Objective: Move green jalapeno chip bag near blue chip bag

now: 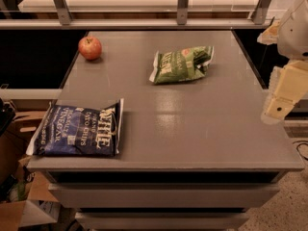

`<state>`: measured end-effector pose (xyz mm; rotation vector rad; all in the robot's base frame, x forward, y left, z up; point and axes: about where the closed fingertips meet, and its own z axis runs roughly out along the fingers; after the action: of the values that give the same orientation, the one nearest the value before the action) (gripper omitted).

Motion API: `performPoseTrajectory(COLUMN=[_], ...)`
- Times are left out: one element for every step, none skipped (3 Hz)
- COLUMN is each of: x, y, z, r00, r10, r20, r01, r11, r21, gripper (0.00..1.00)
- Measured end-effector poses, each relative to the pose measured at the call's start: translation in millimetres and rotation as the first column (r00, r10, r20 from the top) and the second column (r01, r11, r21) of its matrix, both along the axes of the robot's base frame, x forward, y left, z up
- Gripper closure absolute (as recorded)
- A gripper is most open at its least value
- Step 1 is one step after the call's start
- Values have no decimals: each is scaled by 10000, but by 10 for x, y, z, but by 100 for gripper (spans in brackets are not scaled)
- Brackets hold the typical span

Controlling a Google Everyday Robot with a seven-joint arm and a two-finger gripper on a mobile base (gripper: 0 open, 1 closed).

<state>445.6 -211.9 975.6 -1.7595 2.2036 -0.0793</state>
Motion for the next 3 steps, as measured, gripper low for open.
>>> performPoseTrajectory(x=[253, 546, 851], y=[167, 353, 595], z=[-97, -240, -388], r00=[9927, 9675, 9178], r10=[1203, 2526, 3971], r20=[-54, -85, -35], r01=[-1203, -2527, -3961], r11=[9926, 9666, 9148], r21=[-158, -418, -796], gripper=[0, 0, 0])
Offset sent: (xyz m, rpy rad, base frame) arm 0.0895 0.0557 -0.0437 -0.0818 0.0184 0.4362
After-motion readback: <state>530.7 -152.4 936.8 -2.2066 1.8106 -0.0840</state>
